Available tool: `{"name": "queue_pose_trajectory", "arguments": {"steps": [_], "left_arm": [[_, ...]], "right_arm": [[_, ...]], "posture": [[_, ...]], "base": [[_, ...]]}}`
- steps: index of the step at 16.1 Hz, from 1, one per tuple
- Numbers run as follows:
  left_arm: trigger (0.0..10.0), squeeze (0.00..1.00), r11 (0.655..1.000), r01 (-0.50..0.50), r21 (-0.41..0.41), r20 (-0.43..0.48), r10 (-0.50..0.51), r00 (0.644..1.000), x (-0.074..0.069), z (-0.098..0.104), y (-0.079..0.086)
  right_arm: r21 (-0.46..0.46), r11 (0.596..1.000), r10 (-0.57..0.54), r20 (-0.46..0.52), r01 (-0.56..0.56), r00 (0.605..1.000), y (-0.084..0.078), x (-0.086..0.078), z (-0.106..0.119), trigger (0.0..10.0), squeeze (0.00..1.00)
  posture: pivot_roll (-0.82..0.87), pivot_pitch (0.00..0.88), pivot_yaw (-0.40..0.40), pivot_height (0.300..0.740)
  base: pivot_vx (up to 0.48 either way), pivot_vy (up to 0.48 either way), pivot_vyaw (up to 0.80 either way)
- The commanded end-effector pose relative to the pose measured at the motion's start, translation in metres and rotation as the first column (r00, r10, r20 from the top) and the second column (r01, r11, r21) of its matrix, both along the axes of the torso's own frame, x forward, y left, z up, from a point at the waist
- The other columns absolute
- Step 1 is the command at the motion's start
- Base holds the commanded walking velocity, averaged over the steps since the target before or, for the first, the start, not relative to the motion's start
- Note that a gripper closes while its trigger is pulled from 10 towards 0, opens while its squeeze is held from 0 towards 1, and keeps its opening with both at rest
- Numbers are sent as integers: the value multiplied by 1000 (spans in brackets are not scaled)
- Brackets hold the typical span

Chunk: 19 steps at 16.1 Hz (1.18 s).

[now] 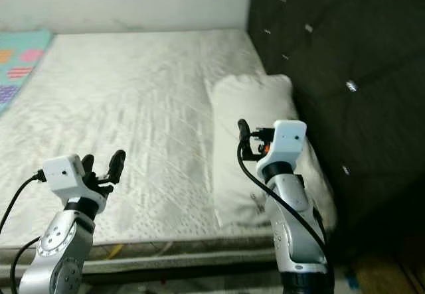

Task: Clean up the room

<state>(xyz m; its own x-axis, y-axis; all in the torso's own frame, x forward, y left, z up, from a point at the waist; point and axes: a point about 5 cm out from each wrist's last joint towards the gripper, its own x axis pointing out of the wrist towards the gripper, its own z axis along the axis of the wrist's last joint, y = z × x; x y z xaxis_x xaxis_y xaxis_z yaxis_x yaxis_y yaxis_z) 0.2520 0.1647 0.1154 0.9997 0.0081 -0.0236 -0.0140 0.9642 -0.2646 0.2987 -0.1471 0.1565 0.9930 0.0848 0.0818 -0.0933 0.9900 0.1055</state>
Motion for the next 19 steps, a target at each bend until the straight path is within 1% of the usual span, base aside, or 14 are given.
{"name": "queue_pose_trajectory", "arguments": {"steps": [1,5,8,10,12,17,19], "left_arm": [[10000,0,1000,-5,10,-11,5,1000,0,-2,1],[10000,0,1000,-17,6,-12,18,1000,-1,-3,2],[10000,0,1000,-10,-5,-15,10,1000,0,-4,1],[10000,0,1000,10,-16,-12,-10,1000,0,-4,-2],[10000,0,999,25,-25,-6,-25,1000,1,-3,-4],[10000,0,999,24,-34,-5,-24,1000,0,-3,-4],[10000,0,999,27,-38,-3,-27,1000,0,-3,-4]], "right_arm": [[3,1000,3,-2,-3,1000,0,1,0,10000,0],[-11,1000,4,-7,-4,1000,-1,0,-2,10000,0],[-46,999,-3,-7,3,1000,-2,0,-4,10000,0],[-57,998,1,-3,-1,1000,-2,0,-4,10000,0],[-50,999,-2,-5,2,1000,-2,0,-4,10000,0],[-35,999,-7,-13,6,1000,-3,-1,-6,10000,0],[-34,999,-6,-15,6,1000,-3,-2,-6,10000,0]], "posture": [[-16,16,12,740],[-17,5,10,740],[-17,2,9,740],[-19,1,10,740],[-20,3,10,740],[-22,11,10,740],[-23,13,9,740]], "base": [[0,0,0],[0,0,0],[0,0,0],[0,0,800],[0,0,644],[0,0,0],[0,281,0]]}}
